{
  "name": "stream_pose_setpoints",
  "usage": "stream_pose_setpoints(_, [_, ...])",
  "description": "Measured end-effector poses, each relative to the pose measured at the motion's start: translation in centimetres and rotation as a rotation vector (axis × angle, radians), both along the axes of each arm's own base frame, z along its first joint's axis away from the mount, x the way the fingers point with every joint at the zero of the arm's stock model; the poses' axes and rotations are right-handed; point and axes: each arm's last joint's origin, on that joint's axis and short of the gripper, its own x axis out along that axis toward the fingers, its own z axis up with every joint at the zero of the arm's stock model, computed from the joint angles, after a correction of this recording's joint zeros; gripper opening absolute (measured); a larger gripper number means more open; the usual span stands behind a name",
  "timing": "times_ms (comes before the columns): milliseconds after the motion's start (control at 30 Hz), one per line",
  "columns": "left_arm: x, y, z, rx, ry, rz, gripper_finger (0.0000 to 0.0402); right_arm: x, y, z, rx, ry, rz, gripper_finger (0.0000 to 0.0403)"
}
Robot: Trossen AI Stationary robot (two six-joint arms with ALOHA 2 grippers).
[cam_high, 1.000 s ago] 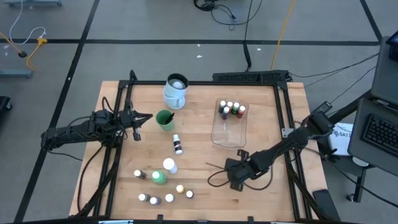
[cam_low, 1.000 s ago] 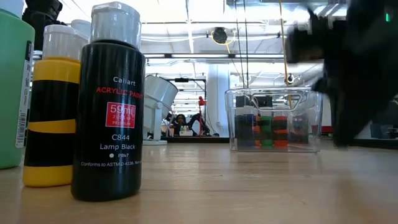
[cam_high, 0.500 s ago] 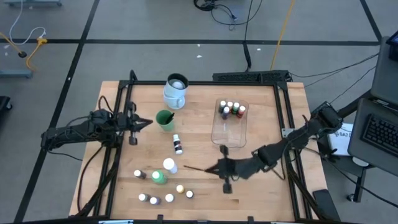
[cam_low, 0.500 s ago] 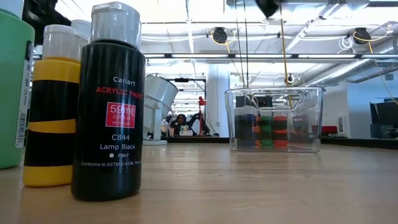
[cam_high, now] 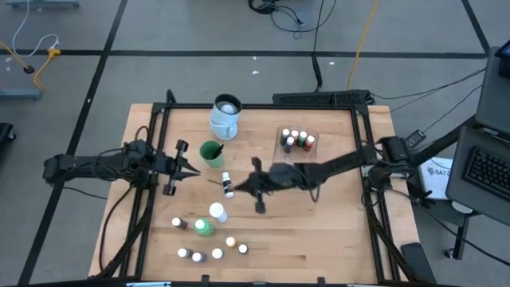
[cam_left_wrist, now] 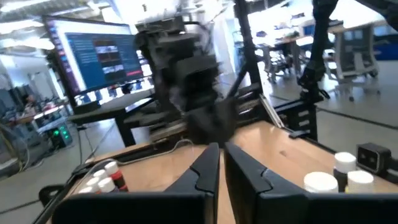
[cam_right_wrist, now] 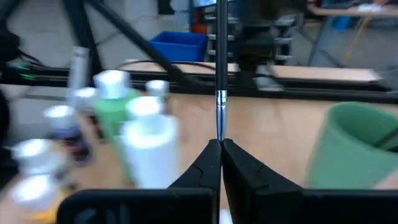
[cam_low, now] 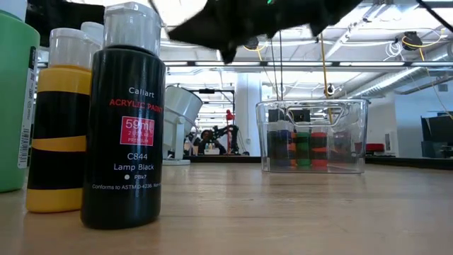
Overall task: Pick & Place Paint Supplies
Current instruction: Put the paint brush into the cup
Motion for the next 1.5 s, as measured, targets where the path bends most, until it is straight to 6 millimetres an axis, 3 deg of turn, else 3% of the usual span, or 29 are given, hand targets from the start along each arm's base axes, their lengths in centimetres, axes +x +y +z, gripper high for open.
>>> stream_pose_setpoints(233, [1.5,-1.0,-0.7,0.140,0.002,-0.086,0.0124,2.0,-0.9,-0.1,-0.111,-0.029,0.002,0.0000])
stream_pose_setpoints(400, [2.2,-1.0,0.0,0.072,-0.060,-0.028,0.0207,2.6,-0.9,-1.2,-0.182,-0.008,-0.001,0.0000])
stream_pose_setpoints(533, [2.5,-1.3,0.1,0.047,-0.076,-0.119,0.0244,2.7,-1.0,-1.3,-0.208,-0.001,-0.059,0.0000])
stream_pose_setpoints(733, [2.9,-1.5,-0.2,0.068,-0.075,-0.192,0.0241,2.7,-1.0,-1.3,-0.245,-0.007,-0.054,0.0000])
stream_pose_setpoints(933, [3.4,-1.7,-0.2,0.090,-0.108,-0.295,0.0205,2.7,-1.1,-1.3,-0.249,-0.007,-0.056,0.0000])
stream_pose_setpoints(1200, [4.1,-1.8,0.0,0.055,-0.156,-0.305,0.0167,2.7,-1.2,-1.3,-0.250,-0.006,-0.057,0.0000])
stream_pose_setpoints(1500, [4.3,-1.7,0.4,-0.002,-0.199,-0.282,0.0180,2.7,-1.3,-1.3,-0.323,-0.001,-0.114,0.0000])
